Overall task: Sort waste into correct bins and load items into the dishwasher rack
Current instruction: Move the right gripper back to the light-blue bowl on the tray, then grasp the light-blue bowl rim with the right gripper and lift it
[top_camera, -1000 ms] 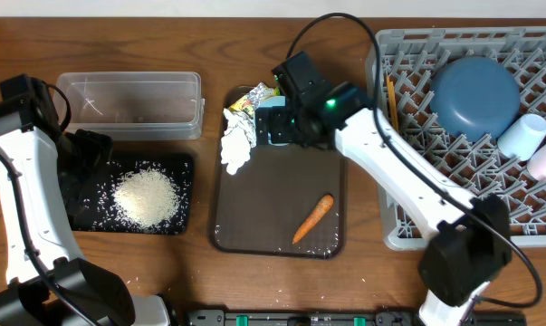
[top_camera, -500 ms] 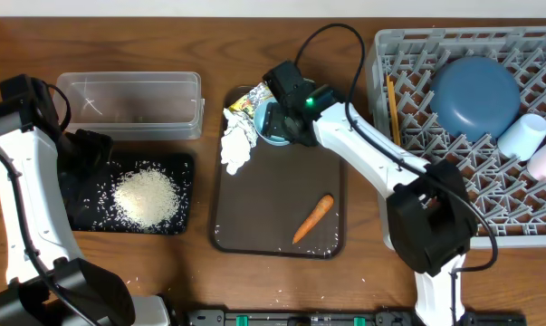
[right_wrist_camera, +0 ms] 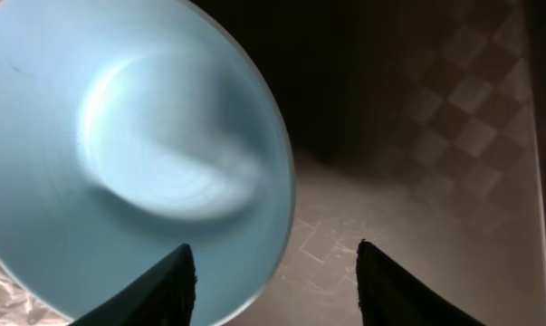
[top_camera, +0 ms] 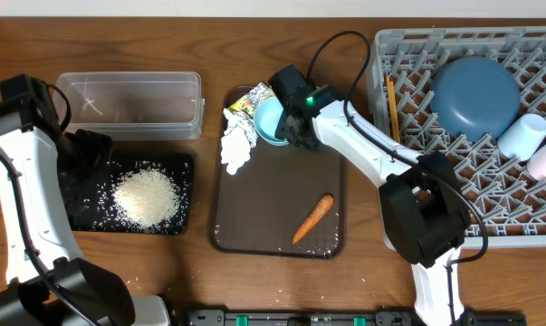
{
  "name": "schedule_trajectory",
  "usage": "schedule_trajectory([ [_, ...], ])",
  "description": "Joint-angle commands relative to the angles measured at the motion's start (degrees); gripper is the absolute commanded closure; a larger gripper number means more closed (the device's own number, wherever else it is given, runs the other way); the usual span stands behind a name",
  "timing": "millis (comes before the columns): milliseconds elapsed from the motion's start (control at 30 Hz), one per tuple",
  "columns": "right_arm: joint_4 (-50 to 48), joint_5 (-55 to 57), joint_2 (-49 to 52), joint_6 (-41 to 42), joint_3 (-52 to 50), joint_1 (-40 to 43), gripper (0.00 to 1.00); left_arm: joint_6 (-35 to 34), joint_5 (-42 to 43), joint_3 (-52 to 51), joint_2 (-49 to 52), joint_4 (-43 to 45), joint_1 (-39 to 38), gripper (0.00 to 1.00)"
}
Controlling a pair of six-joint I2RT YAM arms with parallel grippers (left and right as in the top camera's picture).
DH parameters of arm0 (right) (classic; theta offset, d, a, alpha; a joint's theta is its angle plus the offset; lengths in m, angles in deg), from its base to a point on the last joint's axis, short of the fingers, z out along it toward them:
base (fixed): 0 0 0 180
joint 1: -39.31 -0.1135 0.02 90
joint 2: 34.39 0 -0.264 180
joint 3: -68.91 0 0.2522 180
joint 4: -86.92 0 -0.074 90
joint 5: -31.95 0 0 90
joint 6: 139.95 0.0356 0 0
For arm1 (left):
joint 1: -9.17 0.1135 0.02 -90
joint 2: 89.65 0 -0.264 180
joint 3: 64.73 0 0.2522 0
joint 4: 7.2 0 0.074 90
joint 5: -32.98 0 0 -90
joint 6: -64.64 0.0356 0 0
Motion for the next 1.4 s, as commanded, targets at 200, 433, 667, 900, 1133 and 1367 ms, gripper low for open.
schedule_trajectory([
  [200, 1.7, 1.2, 1.3, 0.8, 0.2, 0.5, 0.57, -0.5, -0.3, 0.5, 0.5, -0.2, 0.2, 0.01],
  [433, 2.4, 1.0, 2.9, 0.8, 0.2, 0.7, 0.71, -0.5, -0.3, 0.5, 0.5, -0.2, 0.2, 0.01],
  [667, 5.7, 1.2, 1.7, 0.7, 0.2, 1.9, 0.99, -0.5, -0.3, 0.5, 0.5, -0.2, 0.2, 0.01],
  [900, 10.9, 2.8, -4.1, -4.0, 0.2, 7.1, 0.98, -0.5, -0.3, 0.5, 0.5, -0.2, 0.2, 0.01],
  [1133, 12.0, -1.0, -9.2, -14.5, 0.2, 10.2, 0.57, -0.5, -0.3, 0.5, 0.5, -0.2, 0.2, 0.01],
  [1367, 10.0, -6.9, -9.4, -21.8, 0.2, 8.8, 0.39, -0.5, -0.3, 0.5, 0.5, -0.2, 0.2, 0.01],
])
